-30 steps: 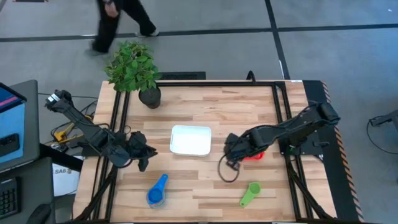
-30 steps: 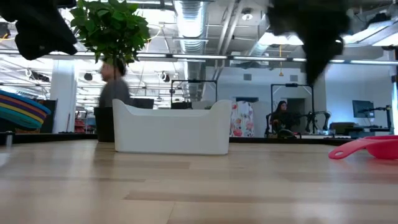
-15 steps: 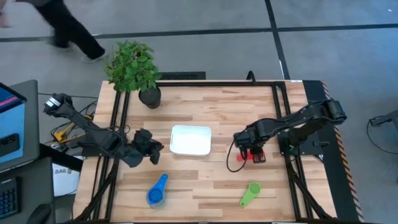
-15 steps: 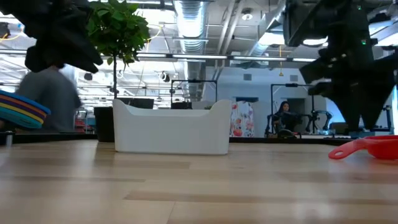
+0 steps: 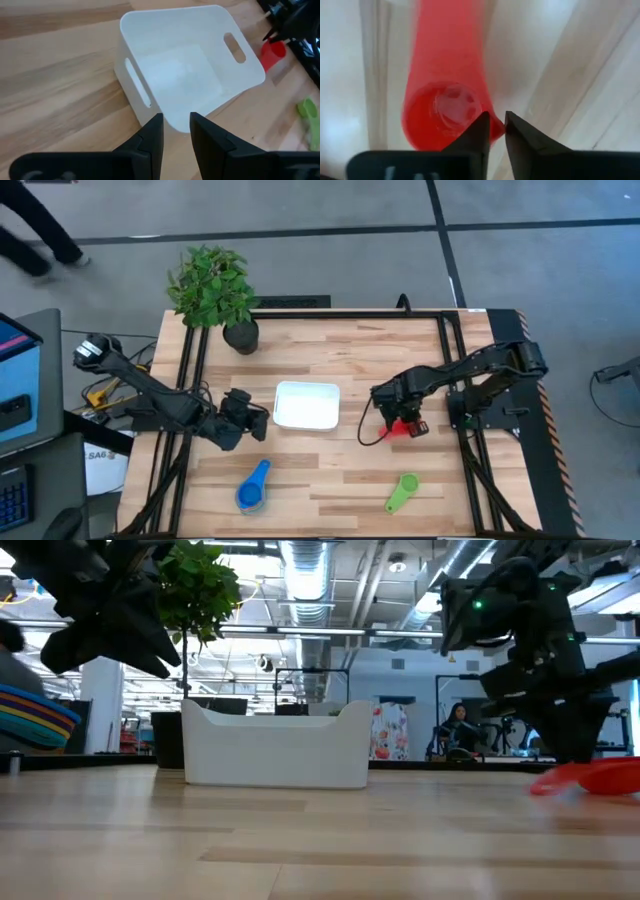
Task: Nest measuring cups in basket
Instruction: Stack the red measuring cup into the light blue measuring cup
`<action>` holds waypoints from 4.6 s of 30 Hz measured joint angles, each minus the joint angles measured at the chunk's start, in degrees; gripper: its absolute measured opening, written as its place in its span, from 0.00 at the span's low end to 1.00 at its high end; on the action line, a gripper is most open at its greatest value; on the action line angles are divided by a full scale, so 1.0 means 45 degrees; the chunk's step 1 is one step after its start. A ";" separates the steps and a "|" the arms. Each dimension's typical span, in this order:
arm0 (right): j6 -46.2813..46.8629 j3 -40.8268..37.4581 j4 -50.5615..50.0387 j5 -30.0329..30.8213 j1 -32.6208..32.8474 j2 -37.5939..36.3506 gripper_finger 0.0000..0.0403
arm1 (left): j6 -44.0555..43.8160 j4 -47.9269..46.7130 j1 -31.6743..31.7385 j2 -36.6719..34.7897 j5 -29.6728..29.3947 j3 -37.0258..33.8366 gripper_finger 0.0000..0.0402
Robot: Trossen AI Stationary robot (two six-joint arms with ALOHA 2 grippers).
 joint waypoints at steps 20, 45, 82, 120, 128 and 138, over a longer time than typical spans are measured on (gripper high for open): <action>1.2461 0.0019 0.4253 -0.1973 0.1334 -0.0194 0.01 | 0.3426 -0.3761 0.0488 -0.1528 0.1769 0.2586 0.20; 2.1312 0.2367 0.8349 0.3249 0.5096 -0.0335 0.01 | 0.4164 0.1083 0.0939 0.0111 0.3314 0.2648 0.26; 1.4978 0.3832 0.8514 0.4010 0.3062 -0.0330 0.02 | 0.5440 0.8757 0.5748 0.3772 0.7020 0.2914 0.18; 1.6545 0.3842 0.7607 0.3926 0.3871 -0.0340 0.40 | -0.1071 0.3693 -0.1804 -0.0665 0.5164 0.0540 0.00; 1.6731 0.3842 0.7458 0.3945 0.3543 -0.0340 0.38 | -0.1903 0.3816 -0.3479 0.1042 0.2972 0.0521 0.00; 1.6763 0.3837 0.7416 0.3806 0.3547 -0.0340 0.37 | -0.2021 0.4596 -0.4272 0.2097 0.2633 0.0521 0.00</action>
